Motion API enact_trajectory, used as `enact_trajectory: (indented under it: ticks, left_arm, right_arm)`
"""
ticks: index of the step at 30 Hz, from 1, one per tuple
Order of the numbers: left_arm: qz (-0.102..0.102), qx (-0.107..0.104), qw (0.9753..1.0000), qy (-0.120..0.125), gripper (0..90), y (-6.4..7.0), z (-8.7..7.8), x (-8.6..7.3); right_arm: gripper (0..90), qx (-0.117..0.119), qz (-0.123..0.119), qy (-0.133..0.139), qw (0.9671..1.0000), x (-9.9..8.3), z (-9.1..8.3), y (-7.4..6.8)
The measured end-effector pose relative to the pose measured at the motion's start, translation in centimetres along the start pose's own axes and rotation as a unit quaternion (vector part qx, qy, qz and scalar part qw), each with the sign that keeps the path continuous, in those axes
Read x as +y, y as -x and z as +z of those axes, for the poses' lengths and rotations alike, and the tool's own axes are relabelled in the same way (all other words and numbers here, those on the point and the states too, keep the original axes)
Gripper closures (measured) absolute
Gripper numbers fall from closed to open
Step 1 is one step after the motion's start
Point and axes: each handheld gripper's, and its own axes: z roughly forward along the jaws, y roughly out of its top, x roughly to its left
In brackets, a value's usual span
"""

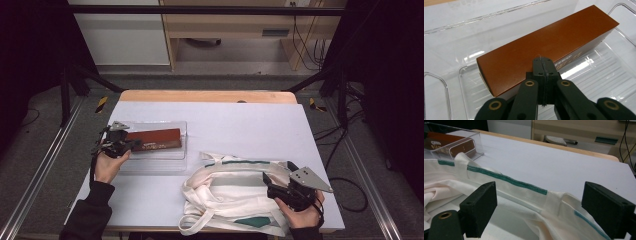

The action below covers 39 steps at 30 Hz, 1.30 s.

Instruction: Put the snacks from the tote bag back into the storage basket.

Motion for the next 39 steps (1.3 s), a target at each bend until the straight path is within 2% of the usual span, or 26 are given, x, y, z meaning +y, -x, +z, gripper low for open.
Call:
enact_trajectory:
  ticks: [11, 14, 27, 29, 32, 33, 35, 37, 38, 39]
  left_arm:
    - [0.000, 0.007, 1.0000, 0.002, 90.0, -0.2, 0.2, 0.1]
    - [-0.005, 0.018, 0.9998, -0.003, 90.0, -0.4, 0.2, 0.0]
    - [-0.006, 0.013, 0.9999, 0.000, 89.9, -0.7, 0.2, -0.2]
    - [-0.003, 0.015, 0.9999, 0.000, 87.0, -0.5, 0.1, -0.2]
    - [-0.001, 0.015, 0.9999, 0.005, 84.0, -0.4, -0.2, -0.3]
    - [-0.002, 0.015, 0.9998, 0.016, 82.7, -0.3, -0.9, -0.3]
    - [0.000, 0.014, 0.9996, 0.023, 81.0, -0.2, -1.3, -0.4]
    - [0.002, 0.012, 0.9990, 0.043, 75.6, 0.3, -2.5, -0.6]
    - [0.002, 0.012, 0.9990, 0.043, 74.7, 0.3, -2.5, -0.6]
    - [0.005, 0.012, 0.9986, 0.052, 73.0, 0.6, -3.3, -0.7]
  right_arm:
    - [13.5, 0.001, -0.001, 0.000, 1.0000, 0.0, 0.0, 0.0]
    - [13.4, 0.001, 0.000, 0.000, 1.0000, 0.0, 0.0, 0.0]
    - [13.4, 0.000, -0.001, 0.001, 1.0000, 0.0, 0.0, 0.1]
    - [13.4, 0.000, -0.001, 0.002, 1.0000, 0.0, -0.1, 0.1]
    - [13.1, -0.001, 0.001, 0.003, 1.0000, 0.0, -0.2, 0.2]
    - [13.1, -0.001, 0.000, 0.004, 1.0000, 0.0, -0.3, 0.3]
    - [12.9, -0.003, 0.002, 0.004, 1.0000, 0.1, -0.3, 0.3]
    - [12.2, -0.006, 0.005, 0.006, 1.0000, 0.0, -0.5, 0.6]
    - [12.2, -0.006, 0.005, 0.006, 1.0000, 0.0, -0.5, 0.6]
    - [11.5, -0.007, 0.006, 0.005, 0.9999, 0.0, -0.5, 0.8]
